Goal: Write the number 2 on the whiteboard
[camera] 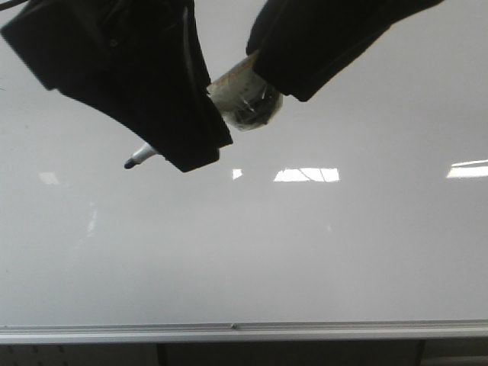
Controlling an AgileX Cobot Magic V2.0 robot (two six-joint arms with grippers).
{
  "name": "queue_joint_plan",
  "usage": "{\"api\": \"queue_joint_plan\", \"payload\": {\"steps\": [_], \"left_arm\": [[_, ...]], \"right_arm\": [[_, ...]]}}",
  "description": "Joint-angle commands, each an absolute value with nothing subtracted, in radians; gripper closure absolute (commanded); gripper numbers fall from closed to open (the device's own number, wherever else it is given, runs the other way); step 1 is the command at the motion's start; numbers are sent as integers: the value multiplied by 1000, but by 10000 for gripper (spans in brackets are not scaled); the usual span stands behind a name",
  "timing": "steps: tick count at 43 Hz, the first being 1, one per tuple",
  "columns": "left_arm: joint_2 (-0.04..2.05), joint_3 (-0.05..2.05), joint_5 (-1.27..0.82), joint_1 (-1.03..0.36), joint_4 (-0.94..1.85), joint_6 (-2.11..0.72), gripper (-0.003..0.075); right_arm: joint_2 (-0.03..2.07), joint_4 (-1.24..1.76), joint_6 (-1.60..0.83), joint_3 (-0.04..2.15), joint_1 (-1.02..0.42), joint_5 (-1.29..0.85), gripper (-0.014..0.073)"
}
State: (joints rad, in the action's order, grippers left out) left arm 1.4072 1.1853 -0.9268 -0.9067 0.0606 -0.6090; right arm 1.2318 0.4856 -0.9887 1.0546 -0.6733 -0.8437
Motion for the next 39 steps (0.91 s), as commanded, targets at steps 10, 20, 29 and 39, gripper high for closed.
{"api": "queue_joint_plan", "payload": {"steps": [10,20,29,39], "left_arm": [[1325,1218,-961,-904,61,-503,247],[1202,1179,-961,-838,75,-479,247],[1065,1065,-911,-646,177,-479,247],[936,966,-903,-400,294,-479,247]], "right_arm": [[1211,486,-972,1090,-667,-803,613],[1209,455,-916,1090,-582,-836,613],[1169,455,-894,1090,-491,-903,613],[1077,341,-739,1090,-432,-954,613]]}}
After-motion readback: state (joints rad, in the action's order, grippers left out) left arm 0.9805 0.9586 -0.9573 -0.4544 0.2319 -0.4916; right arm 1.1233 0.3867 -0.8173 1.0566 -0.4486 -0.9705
